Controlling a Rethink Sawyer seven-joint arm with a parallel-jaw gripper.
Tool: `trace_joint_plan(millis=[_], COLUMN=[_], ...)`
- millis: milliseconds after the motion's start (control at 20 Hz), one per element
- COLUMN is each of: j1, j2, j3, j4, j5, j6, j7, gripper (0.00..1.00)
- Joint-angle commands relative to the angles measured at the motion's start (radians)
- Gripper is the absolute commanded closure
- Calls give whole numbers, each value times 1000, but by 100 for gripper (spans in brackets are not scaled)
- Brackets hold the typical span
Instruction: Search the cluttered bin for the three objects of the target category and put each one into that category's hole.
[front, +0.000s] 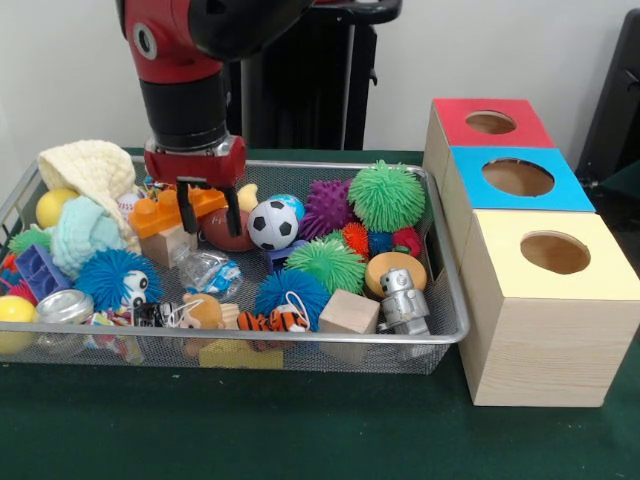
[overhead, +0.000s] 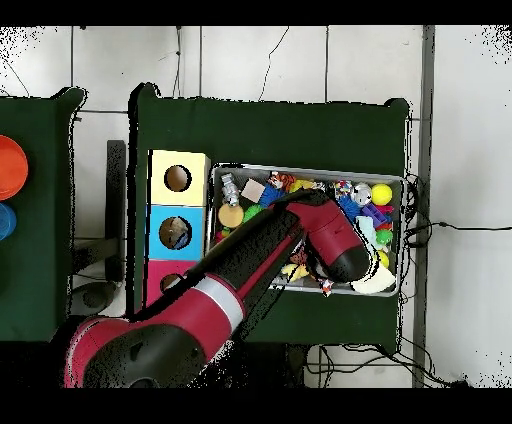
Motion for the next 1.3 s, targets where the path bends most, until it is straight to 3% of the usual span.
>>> trace_joint_plan(millis=[50, 500, 800, 1150, 1300], j1=[-49, -47, -30, -2, -11], j2=[13, -13, -13, -37, -23], j3=[231, 224, 187, 74, 74], j4=[-68, -45, -46, -44, -79], j5=[0, 4, -14, -89, -125], j6=[-112, -68, -60, -108, -118], j7=[-236, -228, -163, -17, -45], gripper=[0, 0, 0, 0, 0])
